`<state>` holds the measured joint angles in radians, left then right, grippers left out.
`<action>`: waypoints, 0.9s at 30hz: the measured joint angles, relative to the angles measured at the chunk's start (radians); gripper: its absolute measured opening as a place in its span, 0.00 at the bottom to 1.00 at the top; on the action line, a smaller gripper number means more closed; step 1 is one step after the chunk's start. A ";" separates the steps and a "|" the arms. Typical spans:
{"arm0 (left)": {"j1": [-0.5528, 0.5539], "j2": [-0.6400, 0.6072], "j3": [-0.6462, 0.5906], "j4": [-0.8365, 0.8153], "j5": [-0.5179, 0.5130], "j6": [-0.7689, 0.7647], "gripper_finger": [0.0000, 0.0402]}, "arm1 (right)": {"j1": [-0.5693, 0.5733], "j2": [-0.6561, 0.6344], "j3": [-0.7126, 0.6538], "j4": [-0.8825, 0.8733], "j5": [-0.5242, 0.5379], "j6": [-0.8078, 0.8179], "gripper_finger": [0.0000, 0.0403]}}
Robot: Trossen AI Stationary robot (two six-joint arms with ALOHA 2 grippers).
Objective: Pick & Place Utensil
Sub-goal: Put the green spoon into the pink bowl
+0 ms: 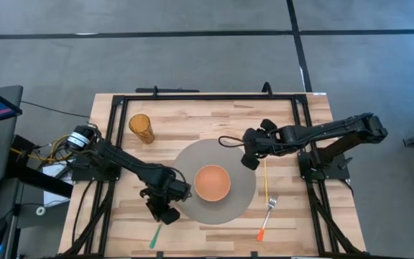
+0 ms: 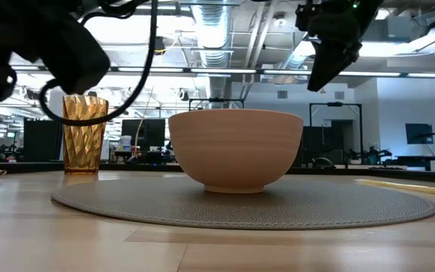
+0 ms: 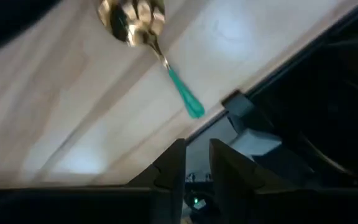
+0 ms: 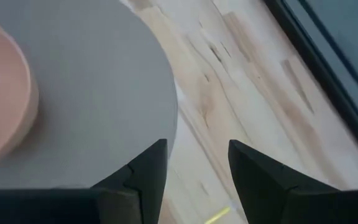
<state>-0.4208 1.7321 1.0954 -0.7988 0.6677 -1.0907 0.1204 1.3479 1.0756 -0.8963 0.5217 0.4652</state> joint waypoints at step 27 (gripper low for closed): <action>-0.320 -0.011 -0.071 0.196 -0.573 -0.650 0.49 | -0.093 0.000 0.000 0.053 0.054 -0.187 0.38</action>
<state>-0.7413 1.7206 1.0241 -0.6033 0.0947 -1.7409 0.0278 1.3479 1.0756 -0.8436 0.5755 0.2783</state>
